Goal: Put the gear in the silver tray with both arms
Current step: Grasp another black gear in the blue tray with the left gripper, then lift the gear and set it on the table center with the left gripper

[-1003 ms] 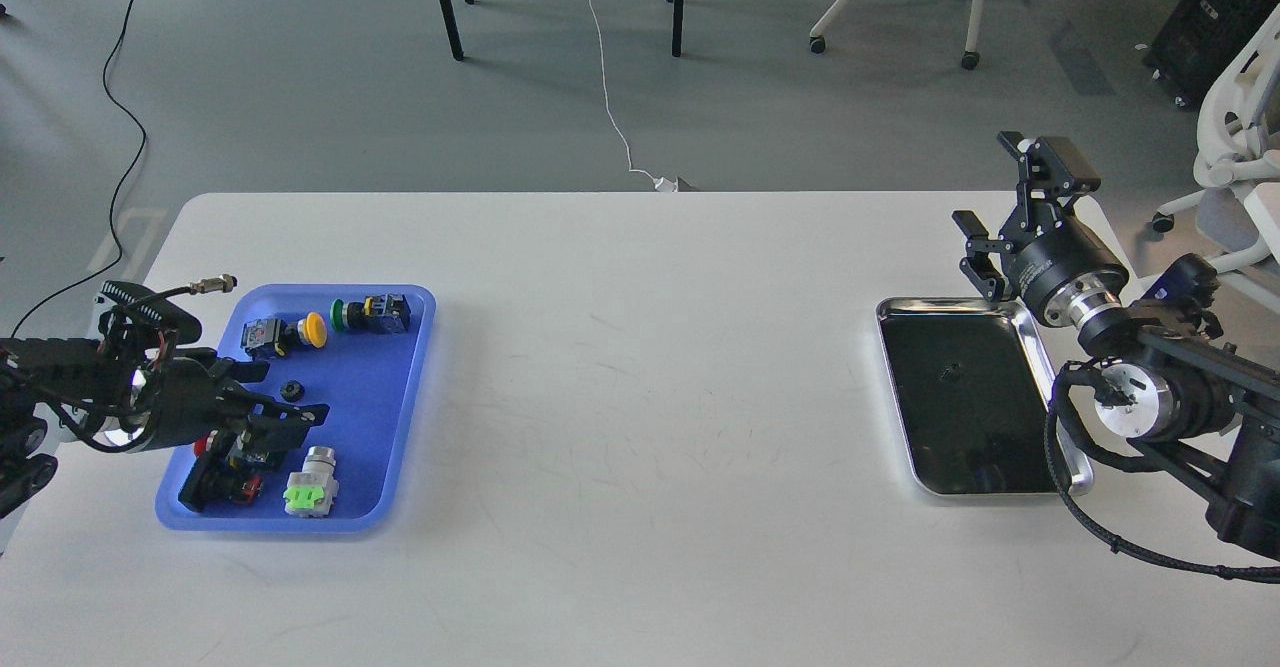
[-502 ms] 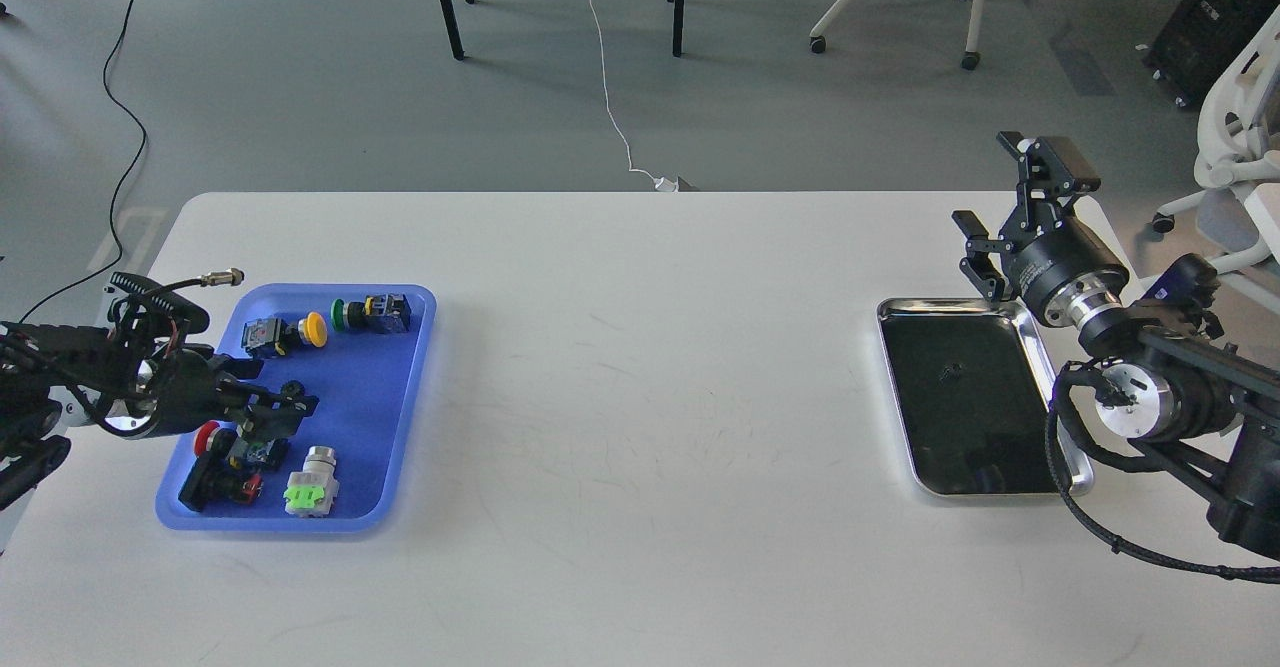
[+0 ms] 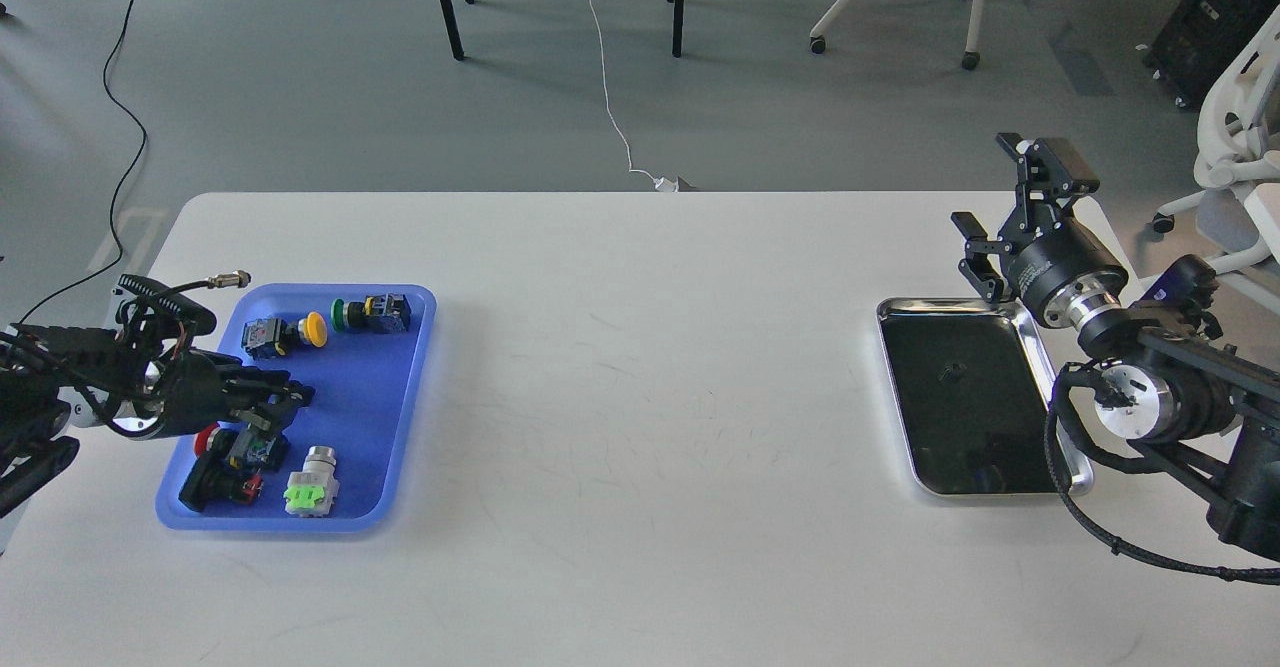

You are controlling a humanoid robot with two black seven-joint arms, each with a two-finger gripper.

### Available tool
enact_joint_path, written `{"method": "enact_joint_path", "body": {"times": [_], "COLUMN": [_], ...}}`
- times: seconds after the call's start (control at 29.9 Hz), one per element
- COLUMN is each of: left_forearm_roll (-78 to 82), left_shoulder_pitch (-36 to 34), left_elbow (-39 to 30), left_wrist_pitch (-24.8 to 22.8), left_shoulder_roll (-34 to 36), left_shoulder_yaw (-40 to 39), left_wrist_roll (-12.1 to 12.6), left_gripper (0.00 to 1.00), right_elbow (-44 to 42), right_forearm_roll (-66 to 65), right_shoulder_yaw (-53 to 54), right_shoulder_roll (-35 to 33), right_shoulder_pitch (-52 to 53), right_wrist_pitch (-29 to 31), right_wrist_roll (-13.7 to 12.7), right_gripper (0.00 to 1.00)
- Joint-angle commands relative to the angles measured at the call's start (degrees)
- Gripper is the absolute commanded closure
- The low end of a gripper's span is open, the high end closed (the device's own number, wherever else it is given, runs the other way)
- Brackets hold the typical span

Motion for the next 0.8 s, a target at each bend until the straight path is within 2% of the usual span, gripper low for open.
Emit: {"method": "enact_joint_path", "body": {"times": [0.0,0.07,0.37,0.47,0.64,0.77], "left_forearm_roll": [0.0,0.0,-0.4,-1.0,-2.3,-1.8], "left_shoulder_pitch": [-0.7,-0.9,-2.7,-5.2,-11.0,-15.3], "left_elbow": [0.0,0.0,-2.0,-8.3,-19.7,-24.2], "left_wrist_pitch": [0.1,0.1,0.1,-0.8,-6.2,-8.8], "left_shoulder_roll": [0.1,0.1,0.1,1.0,3.6,1.4], "left_shoulder_yaw": [1.2,1.3,1.1,1.1,0.8,1.0], "left_wrist_roll": [0.0,0.0,0.0,0.0,0.0,0.0], "left_gripper": [0.79,0.83,0.84,0.84,0.83,0.82], "right_elbow": [0.3,0.6,0.9,0.9,0.8,0.7], "right_forearm_roll": [0.0,0.0,0.0,0.0,0.1,1.2], "right_shoulder_yaw": [0.1,0.1,0.1,0.1,0.4,1.1], "right_shoulder_roll": [-0.1,-0.1,-0.6,-0.6,-0.7,-0.7], "right_shoulder_pitch": [-0.3,-0.3,-0.3,-0.3,-0.3,-0.7], "right_wrist_pitch": [0.0,0.0,-0.1,-0.1,-0.2,-0.1], "right_wrist_roll": [0.0,0.0,0.0,0.0,0.0,0.0], "right_gripper": [0.03,0.03,0.03,0.03,0.03,0.03]}}
